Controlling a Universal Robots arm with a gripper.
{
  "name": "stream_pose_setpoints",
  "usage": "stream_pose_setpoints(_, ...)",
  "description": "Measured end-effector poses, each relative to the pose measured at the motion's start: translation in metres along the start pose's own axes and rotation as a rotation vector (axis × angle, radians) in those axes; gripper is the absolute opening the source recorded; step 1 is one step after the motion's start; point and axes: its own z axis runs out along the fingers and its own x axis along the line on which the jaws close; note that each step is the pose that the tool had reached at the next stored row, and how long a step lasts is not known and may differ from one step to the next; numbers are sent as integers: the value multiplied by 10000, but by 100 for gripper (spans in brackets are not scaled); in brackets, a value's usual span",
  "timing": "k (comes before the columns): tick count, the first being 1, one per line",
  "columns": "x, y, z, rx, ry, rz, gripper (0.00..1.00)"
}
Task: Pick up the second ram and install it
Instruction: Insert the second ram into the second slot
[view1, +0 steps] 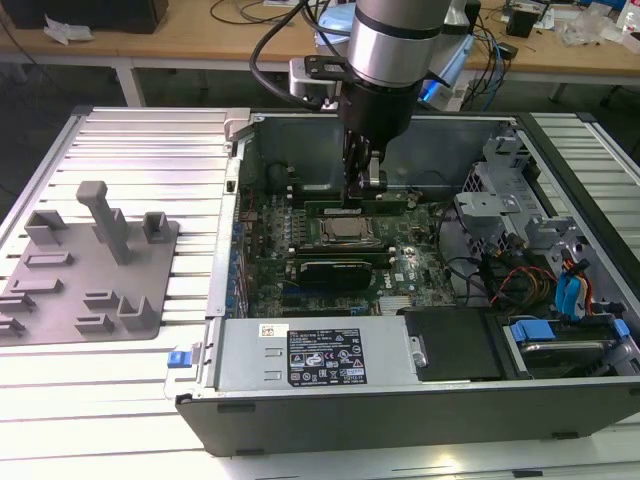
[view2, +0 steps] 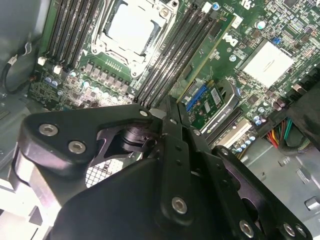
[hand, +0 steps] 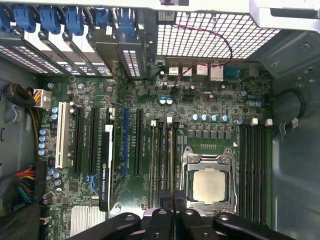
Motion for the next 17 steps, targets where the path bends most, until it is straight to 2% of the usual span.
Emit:
stream_pose_setpoints(6, -3, 0, 0, 0, 0, 0, 9)
stream_pose_setpoints(7, -4, 1, 13, 1, -2, 1, 9)
stream_pose_setpoints(11, 0, 15, 146, -1, 2, 2, 9)
stream_pose_setpoints(17, 0, 39, 197, 0, 1, 1, 9)
